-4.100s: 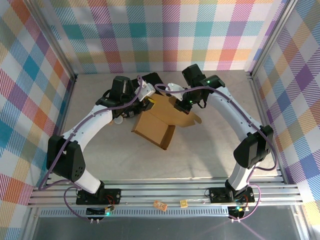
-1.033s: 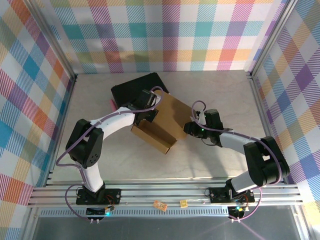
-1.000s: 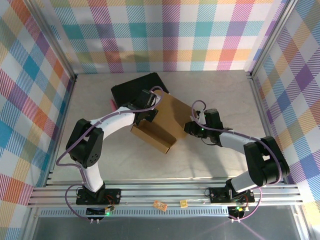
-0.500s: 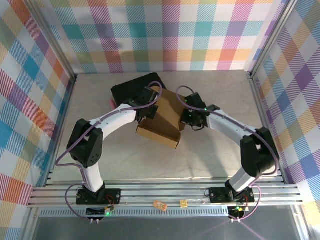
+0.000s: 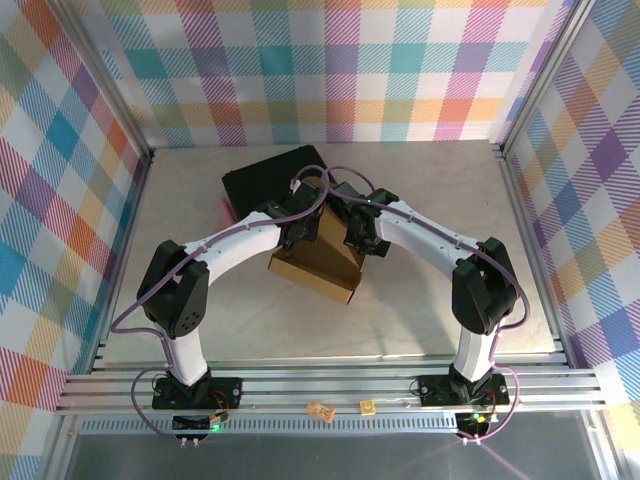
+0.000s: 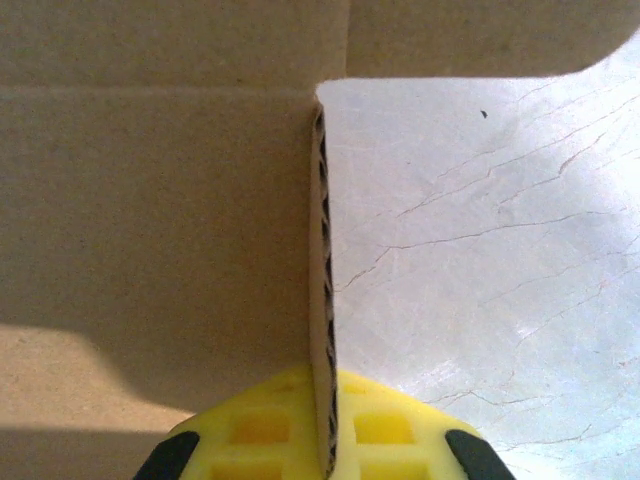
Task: Fold the paper box
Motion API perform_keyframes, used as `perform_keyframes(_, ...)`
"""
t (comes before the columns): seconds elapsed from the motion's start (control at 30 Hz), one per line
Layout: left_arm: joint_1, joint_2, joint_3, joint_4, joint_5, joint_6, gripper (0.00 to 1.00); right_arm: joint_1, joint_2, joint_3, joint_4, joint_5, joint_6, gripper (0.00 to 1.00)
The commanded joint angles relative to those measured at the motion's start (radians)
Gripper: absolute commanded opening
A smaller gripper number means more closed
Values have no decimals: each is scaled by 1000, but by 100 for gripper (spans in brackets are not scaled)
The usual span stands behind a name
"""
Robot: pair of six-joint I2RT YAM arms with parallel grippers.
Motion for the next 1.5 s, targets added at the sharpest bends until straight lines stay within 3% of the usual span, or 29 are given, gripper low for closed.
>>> perform_keyframes(0.0, -40, -2, 22, 18, -82, -83, 0, 35, 6, 38, 33, 61, 16, 0)
perform_keyframes(0.13, -40, 15, 40, 25, -92, -81, 0, 32, -11, 45, 97, 24, -80, 0)
perform_keyframes(0.27, -39, 0, -18, 119, -119, -37, 0, 4, -42, 34, 177, -122, -187, 4)
perform_keyframes(0.43, -34, -60, -172, 395, -104, 94, 0, -80, -123, -57, 332, -417, -340, 29)
perform_keyframes(0.57, -11, -82, -253, 513, -57, 150, 0, -175, -235, -140, 466, -718, -482, 50)
perform_keyframes(0.67, 1, -90, -297, 577, -27, 170, 0, -270, -316, -181, 515, -918, -528, 59)
perform_keyframes(0.77, 8, -87, -305, 595, -21, 182, 0, -366, -381, -182, 503, -1031, -528, 65)
perform_keyframes(0.97, 12, -77, -295, 610, -28, 183, 0, -539, -479, -231, 502, -1052, -360, 69)
perform_keyframes(1.1, 12, -75, -289, 613, -33, 182, 0, -641, -581, -356, 460, -883, -186, 69)
perform_keyframes(1.2, 12, -86, -301, 627, -29, 185, 0, -745, -655, -512, 526, -822, -32, 69)
perform_keyframes(1.3, 12, -99, -318, 655, -18, 195, 0, -810, -589, -587, 635, -892, 119, 66)
perform_keyframes(1.47, 13, -115, -350, 725, 2, 218, 0, -813, -336, -478, 645, -1010, 171, 59)
